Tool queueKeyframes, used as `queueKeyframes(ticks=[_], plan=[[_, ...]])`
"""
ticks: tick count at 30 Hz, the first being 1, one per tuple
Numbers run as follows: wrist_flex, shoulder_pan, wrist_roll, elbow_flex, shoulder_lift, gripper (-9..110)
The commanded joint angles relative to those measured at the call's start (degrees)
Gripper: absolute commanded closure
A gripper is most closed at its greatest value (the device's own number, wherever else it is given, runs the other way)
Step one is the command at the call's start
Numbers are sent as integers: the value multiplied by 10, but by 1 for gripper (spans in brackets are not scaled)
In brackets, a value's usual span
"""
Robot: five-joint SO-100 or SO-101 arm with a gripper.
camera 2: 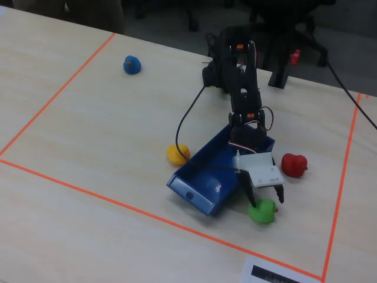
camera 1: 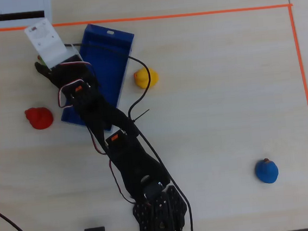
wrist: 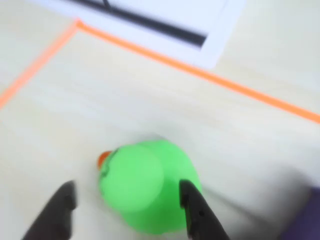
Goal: Grasp green duck and put it into box.
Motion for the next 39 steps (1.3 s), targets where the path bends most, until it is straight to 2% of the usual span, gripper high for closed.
queueKeyframes(ticks=[1,7,8,11,17,24,27,31,39], plan=[[4,-12,9,-50,-4,77],[11,-13,15,-80,-26,78],[24,-13,15,-86,-27,81],[96,-13,11,-125,-35,102],[145,-15,47,-182,-31,102],[358,-27,148,-388,-7,102],[445,-34,168,-424,39,102],[550,-28,163,-388,123,102],[621,53,109,-47,396,101]])
